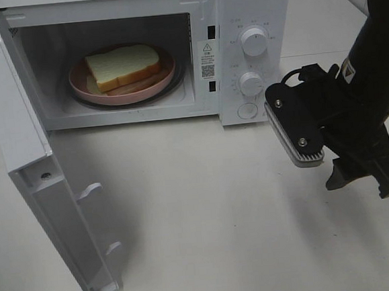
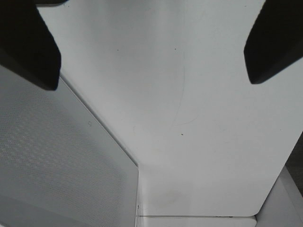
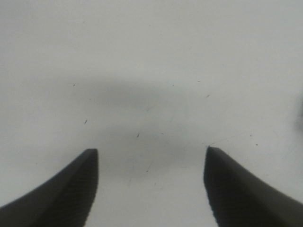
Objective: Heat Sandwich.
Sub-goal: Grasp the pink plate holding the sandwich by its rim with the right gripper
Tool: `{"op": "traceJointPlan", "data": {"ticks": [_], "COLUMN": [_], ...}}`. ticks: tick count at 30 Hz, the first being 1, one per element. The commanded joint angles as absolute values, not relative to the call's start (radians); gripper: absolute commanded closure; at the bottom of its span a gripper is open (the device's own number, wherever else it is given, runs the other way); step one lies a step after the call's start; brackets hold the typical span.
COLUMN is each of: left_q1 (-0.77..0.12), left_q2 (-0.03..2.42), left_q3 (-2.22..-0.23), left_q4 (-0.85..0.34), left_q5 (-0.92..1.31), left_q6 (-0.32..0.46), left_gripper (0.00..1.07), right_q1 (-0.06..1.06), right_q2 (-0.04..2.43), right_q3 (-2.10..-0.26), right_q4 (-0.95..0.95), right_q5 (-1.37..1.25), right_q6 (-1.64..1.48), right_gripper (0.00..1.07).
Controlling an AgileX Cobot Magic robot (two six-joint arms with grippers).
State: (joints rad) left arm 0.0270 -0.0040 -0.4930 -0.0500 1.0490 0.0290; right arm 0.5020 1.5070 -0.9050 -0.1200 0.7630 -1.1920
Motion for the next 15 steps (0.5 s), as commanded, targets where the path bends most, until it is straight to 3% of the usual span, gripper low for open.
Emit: {"op": "traceJointPlan", "data": {"ticks": [1, 4, 15], "left_q1": [0.022, 0.022, 0.022], "left_q2": [-0.02, -0.02, -0.02], "left_q3": [-0.492, -0.492, -0.492], "left_q4": [-0.058, -0.058, -0.058], "left_q5": [1.036, 1.036, 1.036], "left_q6": [0.03, 0.03, 0.03], "left_gripper": [0.09, 0.09, 0.09], "right_q1": [0.504, 0.504, 0.563], "right_q2": [1.497, 1.498, 1.546], "right_q3": [-0.907, -0.907, -0.988], "right_q4": [-0.123, -0.122, -0.174], "right_q5": [0.739, 0.733, 0.682], "right_q6": [-1.14, -1.14, -1.142], "right_gripper": [0.19, 0.13, 0.14]}}
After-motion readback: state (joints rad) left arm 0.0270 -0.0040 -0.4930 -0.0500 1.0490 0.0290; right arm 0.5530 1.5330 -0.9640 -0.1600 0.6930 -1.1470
